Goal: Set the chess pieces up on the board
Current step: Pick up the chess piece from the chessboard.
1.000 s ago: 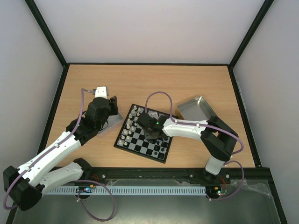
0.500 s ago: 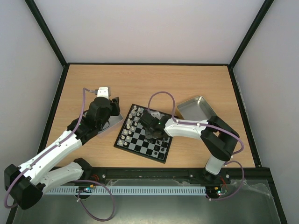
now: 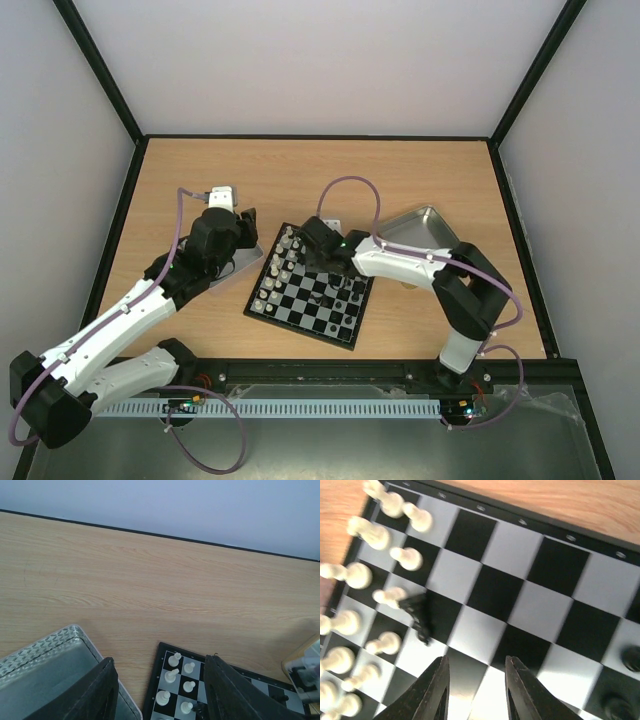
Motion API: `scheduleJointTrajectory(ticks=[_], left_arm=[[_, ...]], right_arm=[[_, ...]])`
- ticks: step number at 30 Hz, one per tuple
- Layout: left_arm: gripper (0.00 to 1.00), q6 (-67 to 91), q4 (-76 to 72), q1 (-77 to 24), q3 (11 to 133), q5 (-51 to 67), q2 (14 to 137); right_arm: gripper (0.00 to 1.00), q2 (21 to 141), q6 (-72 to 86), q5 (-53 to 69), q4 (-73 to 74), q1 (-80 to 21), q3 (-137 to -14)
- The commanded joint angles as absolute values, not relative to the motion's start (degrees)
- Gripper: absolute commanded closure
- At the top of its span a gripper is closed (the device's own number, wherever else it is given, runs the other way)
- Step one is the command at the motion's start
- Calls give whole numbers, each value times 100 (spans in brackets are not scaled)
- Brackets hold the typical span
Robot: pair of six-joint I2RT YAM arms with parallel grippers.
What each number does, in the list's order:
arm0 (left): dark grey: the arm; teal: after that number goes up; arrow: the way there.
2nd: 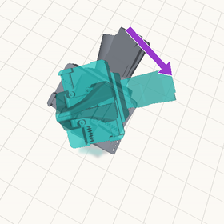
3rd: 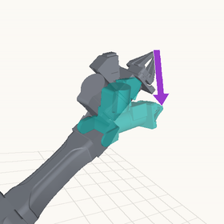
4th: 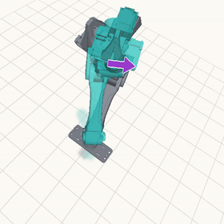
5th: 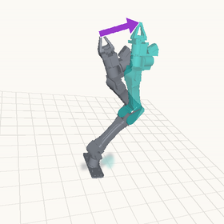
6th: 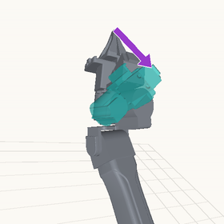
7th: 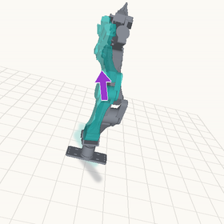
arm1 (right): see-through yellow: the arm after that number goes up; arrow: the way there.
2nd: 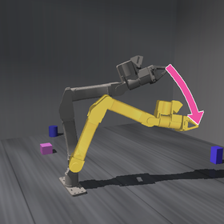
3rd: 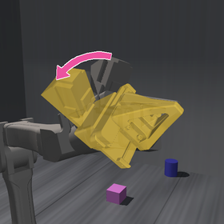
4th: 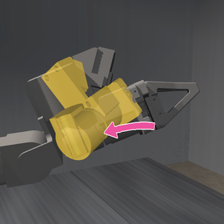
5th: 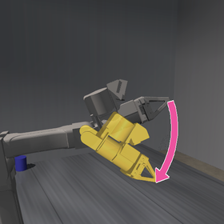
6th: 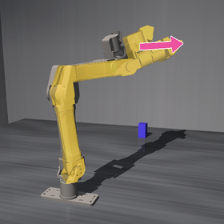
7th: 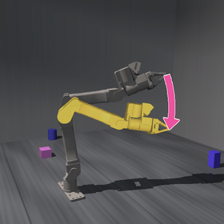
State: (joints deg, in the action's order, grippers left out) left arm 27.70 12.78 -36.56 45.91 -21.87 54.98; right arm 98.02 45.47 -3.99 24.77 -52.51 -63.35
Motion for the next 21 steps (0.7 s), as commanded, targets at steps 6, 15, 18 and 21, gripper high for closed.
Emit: scheduleJointTrajectory(ticks=[6,15,18,21], left_arm=[[50,2821,1373,-3612,4615,-2274,5476],[50,2810,1371,-3612,4594,-2284,5480],[50,2806,1371,-3612,4580,-2302,5467],[50,2806,1373,-3610,4573,-2302,5463]], right_arm=[[69,10500,4311,-6,2172,-5265,-7031],[70,11020,4270,-92,2335,-5265,-7526],[72,11161,4318,-309,2502,-5265,-7643],[74,11249,4387,-487,2629,-5270,-7691]])
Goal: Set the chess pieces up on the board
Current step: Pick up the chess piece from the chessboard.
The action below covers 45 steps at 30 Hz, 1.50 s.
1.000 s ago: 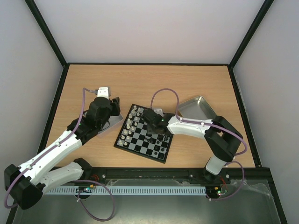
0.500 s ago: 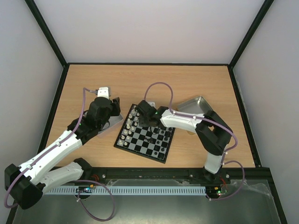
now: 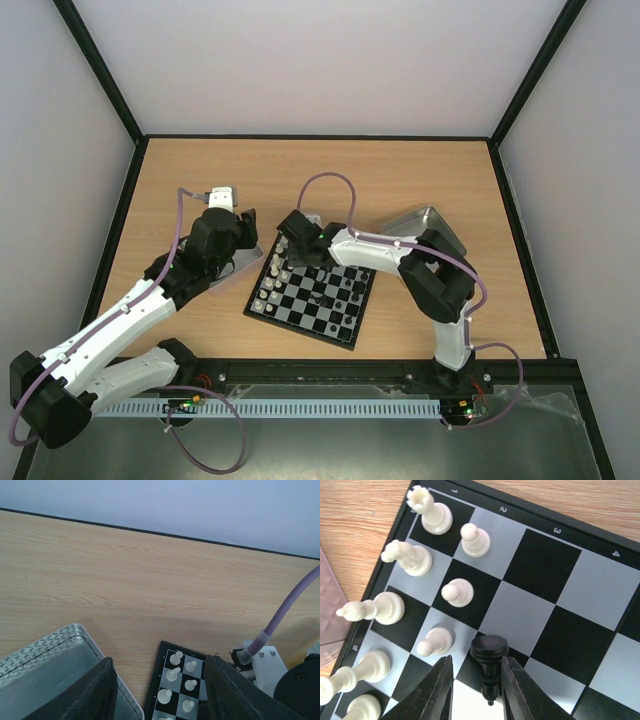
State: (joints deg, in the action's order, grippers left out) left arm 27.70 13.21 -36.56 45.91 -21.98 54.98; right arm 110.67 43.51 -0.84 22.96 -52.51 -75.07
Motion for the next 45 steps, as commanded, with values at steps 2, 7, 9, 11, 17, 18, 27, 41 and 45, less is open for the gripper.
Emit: scheduleJointTrajectory(ticks=[2,7,9,11,17,18,27,41,45], left_arm=[[50,2811,1367,-3607,4566,-2301,5460],[50,2804,1362,-3605,4559,-2303,5460],[50,2799,1362,-3604,4554,-2297,5458],[50,2802,1356,-3605,4549,-2303,5456],[50,2794,1362,-3595,4549,-2309,5446],[50,2799,1362,-3597,4538,-2307,5436],[50,2812,1336,-3586,4504,-2269,5425],[42,2939,645,-3587,4045,-998,5114],[35,2883,-116,-3595,3676,13,5054]], right_arm=[[75,11299,4428,-570,2667,-5265,-7719],[76,11401,4544,-875,2809,-5265,-7803],[73,11434,4529,-913,2771,-5265,-7820],[72,11516,4491,-898,2781,-5265,-7914],[73,11685,4473,-1025,2880,-5269,-8090],[74,11689,4486,-1047,2895,-5265,-8090],[88,11547,4616,-1192,2832,-5265,-7984],[88,9430,6288,-236,948,-5139,-6636],[86,8830,7302,133,161,-5126,-6192]])
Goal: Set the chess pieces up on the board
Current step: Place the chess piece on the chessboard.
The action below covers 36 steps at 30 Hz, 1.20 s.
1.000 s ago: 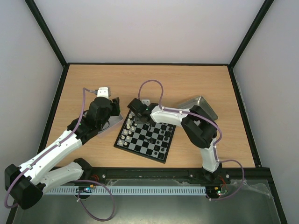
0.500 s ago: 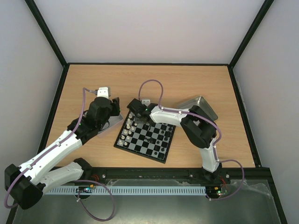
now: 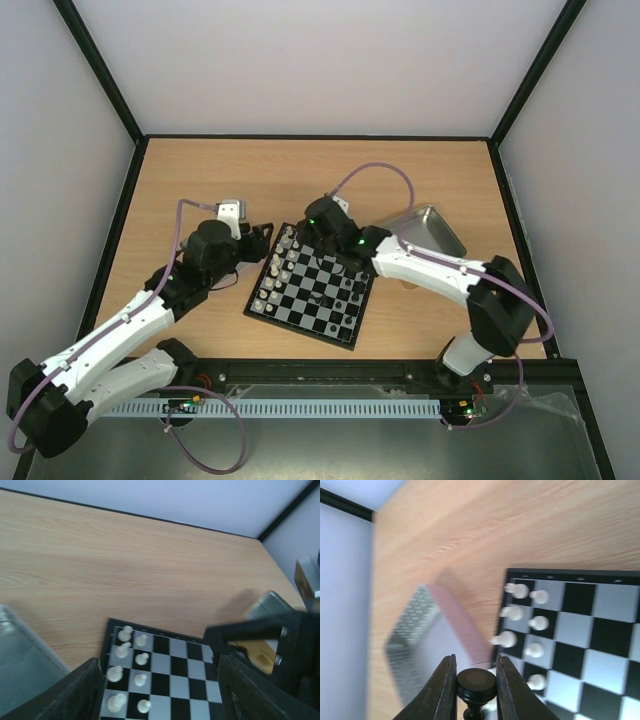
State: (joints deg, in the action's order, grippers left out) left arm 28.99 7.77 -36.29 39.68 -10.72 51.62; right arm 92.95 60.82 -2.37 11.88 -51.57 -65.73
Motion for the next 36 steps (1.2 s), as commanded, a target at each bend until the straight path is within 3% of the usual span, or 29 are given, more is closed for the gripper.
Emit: scheduleJointTrajectory(ticks=[1,5,9,20,27,36], left_arm=[[34,2906,-355,-3609,3567,274,5046],[28,3135,-1268,-3703,3174,863,5056],[30,3364,-1675,-3896,2982,827,5163],[54,3746,-1822,-4078,2871,486,5467],[57,3672,-1775,-4079,2911,249,5483],[82,3508,-1688,-4079,3068,189,5649]], right_arm=[[86,8732,7574,241,-63,-5121,-6086],[87,8556,8518,808,-886,-5116,-5769],[87,8506,9197,1050,-1401,-5116,-5529],[87,8199,9738,1120,-1818,-5089,-5113],[87,8127,9807,1350,-2005,-5061,-4971],[87,8134,9765,1547,-2061,-5057,-4961]])
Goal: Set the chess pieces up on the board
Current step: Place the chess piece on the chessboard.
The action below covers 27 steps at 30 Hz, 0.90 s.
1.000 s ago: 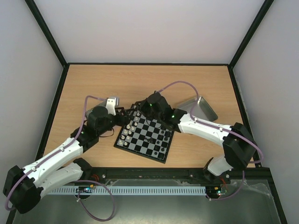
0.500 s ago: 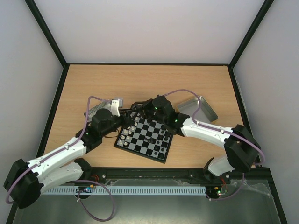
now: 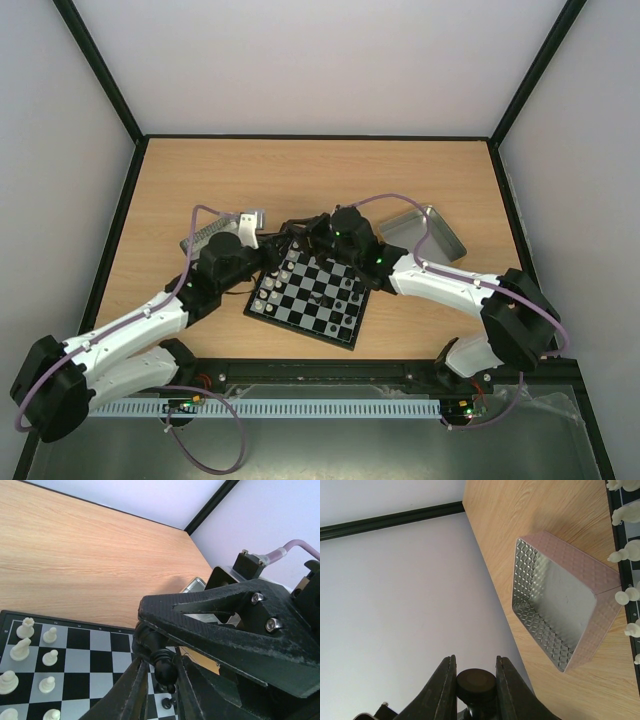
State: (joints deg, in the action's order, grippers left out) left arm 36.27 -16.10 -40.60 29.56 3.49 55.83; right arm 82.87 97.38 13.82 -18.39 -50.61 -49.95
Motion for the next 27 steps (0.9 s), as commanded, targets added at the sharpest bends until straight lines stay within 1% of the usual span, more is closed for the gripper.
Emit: scheduleJointTrajectory(ticks=[1,5,7,9,12,14,16,18,22,24,27], left_arm=[[84,3488,-1683,-4083,3080,173,5640],[90,3398,-1577,-4084,3158,106,5584],[92,3347,-1485,-4083,3201,105,5581],[95,3301,-1291,-4083,3289,75,5603],[95,3191,-748,-4080,3526,44,5660],[95,3079,-63,-4085,3764,91,5742],[96,2962,622,-4086,4032,183,5834],[96,2859,1275,-4087,4285,377,5950],[96,2630,2587,-4146,4795,1045,6327],[95,2575,3215,-4265,5052,1202,6605],[95,2431,4071,-4614,5436,1284,7172]], right_arm=[[87,8130,9744,1553,-2018,-5057,-4961],[87,8104,9583,1524,-1871,-5059,-4923],[85,8083,9451,1477,-1771,-5055,-4955],[79,8065,9283,1411,-1654,-5061,-5013],[63,8008,8922,1182,-1372,-5058,-5076],[53,7912,8620,964,-1174,-5049,-5078],[48,7734,8362,606,-852,-5039,-5060],[47,7471,8113,76,-467,-5029,-5019],[46,6765,7675,-1090,289,-5030,-4888],[46,6454,7523,-1681,655,-5028,-4809],[45,6033,7401,-2263,1025,-5024,-4631]])
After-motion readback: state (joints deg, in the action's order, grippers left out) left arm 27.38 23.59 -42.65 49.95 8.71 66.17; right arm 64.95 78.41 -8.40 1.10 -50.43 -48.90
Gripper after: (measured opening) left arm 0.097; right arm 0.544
